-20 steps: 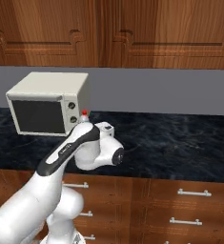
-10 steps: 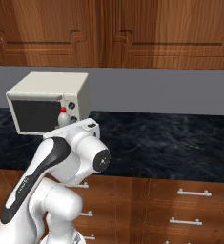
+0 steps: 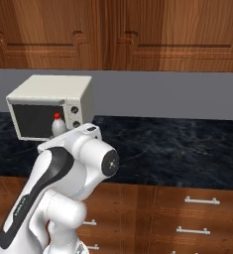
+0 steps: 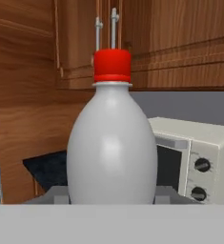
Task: Take the bottled waters from the counter and place them in the freezer to freeze. Close the freezer door after placing the bottles.
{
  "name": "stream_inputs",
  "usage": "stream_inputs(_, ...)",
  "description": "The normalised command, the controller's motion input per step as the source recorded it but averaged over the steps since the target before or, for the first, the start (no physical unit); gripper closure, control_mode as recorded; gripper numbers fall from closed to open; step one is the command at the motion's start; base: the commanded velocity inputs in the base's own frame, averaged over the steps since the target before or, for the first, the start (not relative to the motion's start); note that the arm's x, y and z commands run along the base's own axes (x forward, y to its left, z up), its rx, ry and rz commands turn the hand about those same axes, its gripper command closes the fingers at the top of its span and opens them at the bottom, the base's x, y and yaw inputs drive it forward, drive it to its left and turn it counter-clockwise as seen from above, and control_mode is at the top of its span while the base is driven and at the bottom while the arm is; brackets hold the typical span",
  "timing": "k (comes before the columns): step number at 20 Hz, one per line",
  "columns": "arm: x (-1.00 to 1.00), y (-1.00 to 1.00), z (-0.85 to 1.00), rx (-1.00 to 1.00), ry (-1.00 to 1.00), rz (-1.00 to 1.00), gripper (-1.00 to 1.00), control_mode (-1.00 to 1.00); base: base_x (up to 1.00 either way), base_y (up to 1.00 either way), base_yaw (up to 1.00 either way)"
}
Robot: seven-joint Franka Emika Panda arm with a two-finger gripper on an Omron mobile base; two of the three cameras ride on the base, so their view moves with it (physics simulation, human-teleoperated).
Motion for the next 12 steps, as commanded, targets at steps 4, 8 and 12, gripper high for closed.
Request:
stream_inputs(4, -0.46, 0.17, 0.0, 0.09, -0.03, 0.06, 1.0, -1.0, 0.0, 0.0, 0.0)
stream_inputs(8, -0.5, 0.43, -0.08, 0.02, 0.0, 0.1, 1.0, -1.0, 0.0, 0.0, 0.0)
stream_inputs(12, -0.23, 0.39, -0.26, 0.01, 0.0, 0.08, 1.0, -1.0, 0.0, 0.0, 0.0)
